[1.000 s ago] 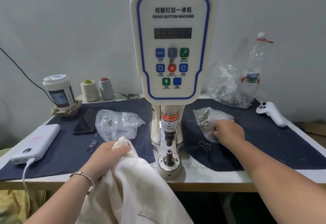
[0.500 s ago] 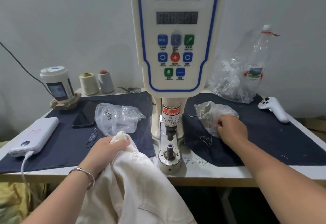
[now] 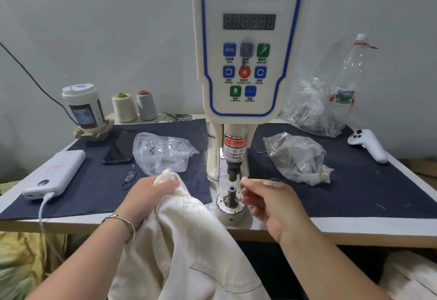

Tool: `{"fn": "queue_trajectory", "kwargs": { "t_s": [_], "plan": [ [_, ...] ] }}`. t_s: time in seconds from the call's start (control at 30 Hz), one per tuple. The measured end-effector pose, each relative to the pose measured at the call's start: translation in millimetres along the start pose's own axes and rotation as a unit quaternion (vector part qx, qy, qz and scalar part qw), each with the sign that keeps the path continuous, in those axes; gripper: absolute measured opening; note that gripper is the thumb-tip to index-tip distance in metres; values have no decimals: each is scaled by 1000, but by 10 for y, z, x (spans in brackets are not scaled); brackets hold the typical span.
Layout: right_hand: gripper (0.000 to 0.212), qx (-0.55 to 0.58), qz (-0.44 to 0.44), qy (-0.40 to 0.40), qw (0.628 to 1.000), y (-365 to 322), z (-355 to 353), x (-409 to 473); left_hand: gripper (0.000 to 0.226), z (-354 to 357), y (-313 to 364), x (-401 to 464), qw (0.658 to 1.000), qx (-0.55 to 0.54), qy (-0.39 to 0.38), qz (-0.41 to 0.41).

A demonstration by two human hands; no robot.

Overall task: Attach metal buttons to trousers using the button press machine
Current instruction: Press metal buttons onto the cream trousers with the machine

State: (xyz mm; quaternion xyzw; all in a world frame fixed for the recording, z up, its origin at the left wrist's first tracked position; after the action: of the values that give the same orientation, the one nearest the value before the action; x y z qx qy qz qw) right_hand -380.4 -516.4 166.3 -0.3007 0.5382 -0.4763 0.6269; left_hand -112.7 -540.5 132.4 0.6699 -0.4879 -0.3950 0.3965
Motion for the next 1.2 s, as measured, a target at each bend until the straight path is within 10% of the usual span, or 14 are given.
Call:
{"fn": "queue_trajectory", "kwargs": {
  "t_s": [0.63,1.2],
  "plan": [
    [9,232,191,-58,952,51,267,-129,24,10,-6,18,1000,0,-7,6],
    [32,313,115,-54,941,120,309,-450,29,-35,18,13,999,32,-4,-1]
  ]
}}
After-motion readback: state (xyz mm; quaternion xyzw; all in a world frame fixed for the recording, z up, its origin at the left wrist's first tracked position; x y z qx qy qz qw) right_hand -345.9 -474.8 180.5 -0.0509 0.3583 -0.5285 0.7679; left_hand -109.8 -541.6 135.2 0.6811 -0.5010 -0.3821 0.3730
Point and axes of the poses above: each hand's wrist, its own x-axis towards the middle knuckle, its own z-axis out of the palm, y = z × x, the point moved 4 cm from there along x, towards the middle knuckle, and after that the axes turned 4 degrees about x, right-handed, at the moved point
